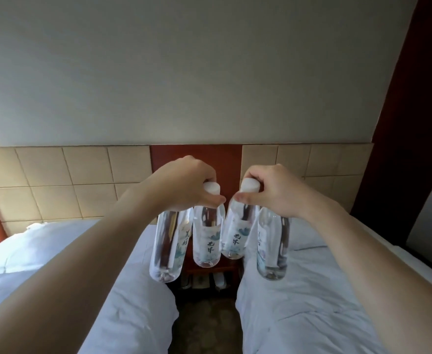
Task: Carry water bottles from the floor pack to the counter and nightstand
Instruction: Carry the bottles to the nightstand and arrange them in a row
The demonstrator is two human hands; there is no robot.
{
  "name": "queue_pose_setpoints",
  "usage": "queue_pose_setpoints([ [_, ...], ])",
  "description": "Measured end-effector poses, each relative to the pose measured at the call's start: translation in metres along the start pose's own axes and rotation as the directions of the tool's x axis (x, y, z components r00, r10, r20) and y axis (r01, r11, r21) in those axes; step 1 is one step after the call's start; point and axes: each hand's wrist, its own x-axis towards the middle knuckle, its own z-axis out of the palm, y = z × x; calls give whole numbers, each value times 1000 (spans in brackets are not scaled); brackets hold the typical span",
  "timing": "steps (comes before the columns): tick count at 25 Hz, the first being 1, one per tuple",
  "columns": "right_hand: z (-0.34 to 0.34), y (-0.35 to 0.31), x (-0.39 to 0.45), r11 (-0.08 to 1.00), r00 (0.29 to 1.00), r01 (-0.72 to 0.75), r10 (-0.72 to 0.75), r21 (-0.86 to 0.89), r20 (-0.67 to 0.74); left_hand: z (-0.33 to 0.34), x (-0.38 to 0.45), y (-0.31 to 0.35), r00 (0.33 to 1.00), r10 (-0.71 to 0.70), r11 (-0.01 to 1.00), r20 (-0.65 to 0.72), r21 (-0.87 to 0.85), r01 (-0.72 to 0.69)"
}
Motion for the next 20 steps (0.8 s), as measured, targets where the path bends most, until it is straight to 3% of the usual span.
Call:
queue_pose_setpoints([
  [6, 47, 108, 150, 998, 1000, 3, -4, 66, 6, 64, 136, -101, 1000, 1, 1000, -15, -7, -1],
  [15, 109, 252, 382, 998, 998, 57, -57, 3, 33, 144, 346, -247, 999, -38, 999, -36, -10, 38],
  [20, 174, 320, 481, 999, 999, 34, -33, -26, 27, 211, 436, -336, 997, -79, 997, 23, -1, 80],
])
